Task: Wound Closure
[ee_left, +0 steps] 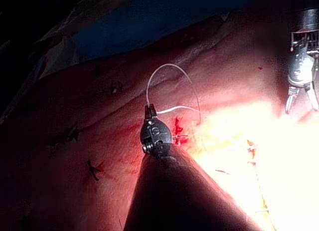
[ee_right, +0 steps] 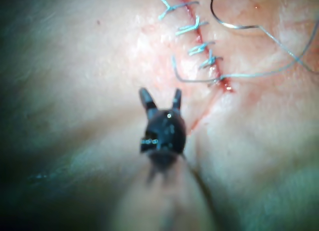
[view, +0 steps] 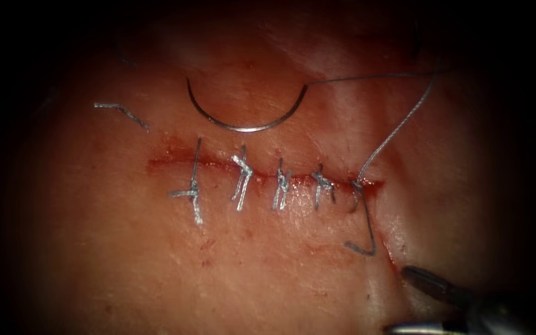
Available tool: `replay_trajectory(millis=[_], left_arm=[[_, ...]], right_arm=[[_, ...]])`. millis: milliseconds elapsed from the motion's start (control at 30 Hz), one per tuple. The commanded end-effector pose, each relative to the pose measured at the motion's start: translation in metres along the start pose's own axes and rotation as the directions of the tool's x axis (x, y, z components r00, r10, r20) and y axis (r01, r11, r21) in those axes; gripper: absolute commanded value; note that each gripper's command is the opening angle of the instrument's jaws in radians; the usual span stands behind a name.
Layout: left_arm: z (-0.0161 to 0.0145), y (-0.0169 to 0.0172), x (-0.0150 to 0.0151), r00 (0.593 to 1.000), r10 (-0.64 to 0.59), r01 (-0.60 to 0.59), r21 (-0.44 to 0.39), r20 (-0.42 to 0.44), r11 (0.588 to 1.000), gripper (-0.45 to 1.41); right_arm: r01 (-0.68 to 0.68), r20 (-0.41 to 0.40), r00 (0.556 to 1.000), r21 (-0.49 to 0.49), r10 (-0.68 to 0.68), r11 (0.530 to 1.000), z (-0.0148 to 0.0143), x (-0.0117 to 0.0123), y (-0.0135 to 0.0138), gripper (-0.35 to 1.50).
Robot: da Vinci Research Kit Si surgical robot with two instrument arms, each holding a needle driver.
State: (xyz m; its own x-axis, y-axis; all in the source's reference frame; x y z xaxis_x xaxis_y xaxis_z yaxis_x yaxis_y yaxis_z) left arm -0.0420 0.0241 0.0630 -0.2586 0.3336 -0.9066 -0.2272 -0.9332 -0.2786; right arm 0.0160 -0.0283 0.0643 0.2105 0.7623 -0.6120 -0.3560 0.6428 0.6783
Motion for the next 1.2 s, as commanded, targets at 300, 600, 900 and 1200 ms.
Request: replay_trajectory(millis=[300,600,900,1200], left_arm=[[-0.0021,0.0021,0.002,1.0,0.01,-0.011,-0.024,-0.028,1.0,-0.45],[-0.0048,0.0041,0.0023,0.999,0.013,-0.014,-0.028,-0.03,1.0,-0.45],[-0.0064,0.0039,0.0036,1.0,0.012,-0.013,-0.03,-0.028,0.999,-0.45],[-0.0065,0.0041,0.0038,1.0,0.01,-0.011,-0.03,-0.028,0.999,-0.45]], right_arm=[[-0.186,-0.09,0.981,-0.189,0.171,0.964,0.0016,0.0005,0.011,1.25],[-0.284,-0.155,0.954,-0.207,0.255,0.936,0.0066,0.0003,0.016,1.33],[-0.298,-0.165,0.949,-0.186,0.269,0.936,0.0092,0.0002,0.0157,1.36],[-0.31,-0.184,0.942,-0.168,0.28,0.936,0.0109,0.0007,0.0162,1.43]])
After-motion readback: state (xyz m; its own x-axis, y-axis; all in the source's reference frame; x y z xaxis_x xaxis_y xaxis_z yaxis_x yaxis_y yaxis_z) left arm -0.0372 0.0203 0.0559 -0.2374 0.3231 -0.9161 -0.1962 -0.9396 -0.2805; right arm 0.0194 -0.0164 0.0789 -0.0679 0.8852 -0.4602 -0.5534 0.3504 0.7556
